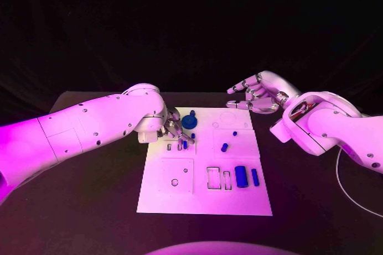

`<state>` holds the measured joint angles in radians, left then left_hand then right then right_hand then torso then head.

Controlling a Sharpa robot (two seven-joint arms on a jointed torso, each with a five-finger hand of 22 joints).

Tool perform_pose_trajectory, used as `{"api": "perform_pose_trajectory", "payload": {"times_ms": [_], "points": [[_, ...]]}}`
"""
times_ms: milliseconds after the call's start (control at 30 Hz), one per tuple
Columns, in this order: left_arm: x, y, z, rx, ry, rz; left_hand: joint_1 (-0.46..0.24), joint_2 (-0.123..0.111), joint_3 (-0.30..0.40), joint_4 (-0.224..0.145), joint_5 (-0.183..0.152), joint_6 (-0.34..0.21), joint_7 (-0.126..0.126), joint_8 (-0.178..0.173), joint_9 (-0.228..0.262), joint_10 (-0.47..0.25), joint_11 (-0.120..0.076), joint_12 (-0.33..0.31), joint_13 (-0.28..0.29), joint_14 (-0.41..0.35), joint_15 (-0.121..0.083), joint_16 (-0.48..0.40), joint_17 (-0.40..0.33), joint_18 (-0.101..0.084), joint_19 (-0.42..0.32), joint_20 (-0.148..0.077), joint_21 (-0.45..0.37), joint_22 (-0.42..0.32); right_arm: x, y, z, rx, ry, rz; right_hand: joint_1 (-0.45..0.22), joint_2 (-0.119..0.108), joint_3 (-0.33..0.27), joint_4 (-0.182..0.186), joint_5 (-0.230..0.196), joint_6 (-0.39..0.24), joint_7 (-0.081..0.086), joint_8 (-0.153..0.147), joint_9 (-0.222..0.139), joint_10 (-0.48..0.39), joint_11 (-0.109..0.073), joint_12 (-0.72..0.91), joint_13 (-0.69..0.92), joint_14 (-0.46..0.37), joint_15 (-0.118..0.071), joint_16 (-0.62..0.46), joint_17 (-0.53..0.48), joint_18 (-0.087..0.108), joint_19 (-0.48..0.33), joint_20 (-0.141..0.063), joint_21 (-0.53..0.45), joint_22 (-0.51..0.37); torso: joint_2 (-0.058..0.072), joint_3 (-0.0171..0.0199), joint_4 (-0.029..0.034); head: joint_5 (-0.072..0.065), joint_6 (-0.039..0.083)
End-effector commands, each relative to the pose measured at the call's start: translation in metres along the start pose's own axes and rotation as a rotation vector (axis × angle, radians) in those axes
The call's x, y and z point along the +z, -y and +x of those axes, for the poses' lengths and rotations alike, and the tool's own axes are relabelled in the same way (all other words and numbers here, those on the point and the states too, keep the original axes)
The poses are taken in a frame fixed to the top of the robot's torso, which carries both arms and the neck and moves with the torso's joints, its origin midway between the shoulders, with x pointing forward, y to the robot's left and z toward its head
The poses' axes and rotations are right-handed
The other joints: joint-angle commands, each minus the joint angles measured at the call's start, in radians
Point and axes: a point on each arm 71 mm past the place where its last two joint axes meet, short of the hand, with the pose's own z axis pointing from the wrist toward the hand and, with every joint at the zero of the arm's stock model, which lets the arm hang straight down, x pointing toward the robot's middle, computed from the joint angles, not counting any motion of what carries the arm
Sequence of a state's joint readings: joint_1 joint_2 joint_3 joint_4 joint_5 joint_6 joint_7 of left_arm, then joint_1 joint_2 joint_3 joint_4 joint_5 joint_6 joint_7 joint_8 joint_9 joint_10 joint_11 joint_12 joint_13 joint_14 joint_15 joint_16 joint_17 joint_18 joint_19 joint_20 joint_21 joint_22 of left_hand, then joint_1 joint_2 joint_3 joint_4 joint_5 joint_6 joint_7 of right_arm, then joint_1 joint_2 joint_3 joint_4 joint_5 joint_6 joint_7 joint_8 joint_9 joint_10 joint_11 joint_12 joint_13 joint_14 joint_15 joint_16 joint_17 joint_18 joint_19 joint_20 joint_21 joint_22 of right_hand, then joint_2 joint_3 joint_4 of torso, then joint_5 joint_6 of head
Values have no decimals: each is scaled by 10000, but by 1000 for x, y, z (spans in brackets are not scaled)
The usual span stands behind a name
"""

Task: Assemble the parts on the task board

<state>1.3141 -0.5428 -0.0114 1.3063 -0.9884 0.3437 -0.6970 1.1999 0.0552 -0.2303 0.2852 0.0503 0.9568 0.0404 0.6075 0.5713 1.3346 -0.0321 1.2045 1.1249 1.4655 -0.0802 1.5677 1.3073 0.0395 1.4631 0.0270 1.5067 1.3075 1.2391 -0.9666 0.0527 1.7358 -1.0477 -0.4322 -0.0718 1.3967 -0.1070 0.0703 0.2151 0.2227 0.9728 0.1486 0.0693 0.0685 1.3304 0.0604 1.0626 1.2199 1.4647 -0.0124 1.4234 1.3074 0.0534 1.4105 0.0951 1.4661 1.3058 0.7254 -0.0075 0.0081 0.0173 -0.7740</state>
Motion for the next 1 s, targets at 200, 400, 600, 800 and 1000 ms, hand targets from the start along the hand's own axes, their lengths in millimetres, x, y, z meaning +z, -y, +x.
{"api": "perform_pose_trajectory", "payload": {"times_ms": [200, 400, 600, 800, 1000], "points": [[0, -3, 2, 122, -232, -645, 219, 171, 30, -123, -29, -104, -21, 111, 103, 57, 13, 27, 11, 1053, -92, 31, 2635, -167, 649, -72, 61, 1632, 1, 0, 2, -108, -197, -7, -56, 79, -54, -17, 67, 57, -20, 4, 7, -86, -19, -59, -14, 569, -31, -48, 420, 72, -101, -7, -77, -28, 0, 5, 16, -13, -23], [0, -2, 3, 123, -329, -604, 625, 295, 220, -307, -27, -172, -18, 162, 235, 51, 14, 11, 12, 1053, -94, 31, 2635, -166, 647, -74, 58, 1635, 2, 1, 4, -107, -254, 16, -63, 100, -53, -7, 77, 62, -21, 5, 8, -93, -21, -75, -27, 567, -32, -58, 410, 74, -105, -8, -82, -36, 0, 6, 14, -6, -43], [1, -2, 3, 104, -388, -591, 1438, 567, 781, -737, -13, -278, -78, 145, 321, 34, -45, -19, 8, 1053, -125, 31, 2635, -163, 641, -90, 51, 1632, 2, 1, 4, -106, -280, 23, -69, 111, -54, 0, 82, 64, -22, 5, 8, -102, -21, -94, -41, 566, -32, -62, 406, 78, -116, -9, -91, -54, 1, 9, 10, 3, -57], [1, -1, 3, 100, -469, -567, 2120, 739, 1368, -1137, 4, -392, -103, 2, 314, -10, -72, -90, -22, 1053, -160, 31, 2635, -162, 637, -126, 46, 1632, 1, 1, 4, -106, -304, 22, -69, 111, -54, 0, 82, 64, -22, 5, 8, -102, -21, -94, -41, 566, -32, -62, 406, 78, -116, -9, -91, -54, 5, 10, 9, 5, -81], [1, -1, 4, 77, -594, -514, 2580, 634, 2160, -1483, 292, -463, -82, -299, 222, -70, -55, -199, -67, 1053, -148, 31, 2635, -154, 623, -120, 21, 1607, 1, 1, 5, -99, -325, 14, -69, 111, -54, 0, 82, 64, -22, 5, 8, -102, -21, -94, -41, 566, -32, -62, 406, 78, -116, -9, -91, -54, -1, 12, 9, 2, -118]]}}
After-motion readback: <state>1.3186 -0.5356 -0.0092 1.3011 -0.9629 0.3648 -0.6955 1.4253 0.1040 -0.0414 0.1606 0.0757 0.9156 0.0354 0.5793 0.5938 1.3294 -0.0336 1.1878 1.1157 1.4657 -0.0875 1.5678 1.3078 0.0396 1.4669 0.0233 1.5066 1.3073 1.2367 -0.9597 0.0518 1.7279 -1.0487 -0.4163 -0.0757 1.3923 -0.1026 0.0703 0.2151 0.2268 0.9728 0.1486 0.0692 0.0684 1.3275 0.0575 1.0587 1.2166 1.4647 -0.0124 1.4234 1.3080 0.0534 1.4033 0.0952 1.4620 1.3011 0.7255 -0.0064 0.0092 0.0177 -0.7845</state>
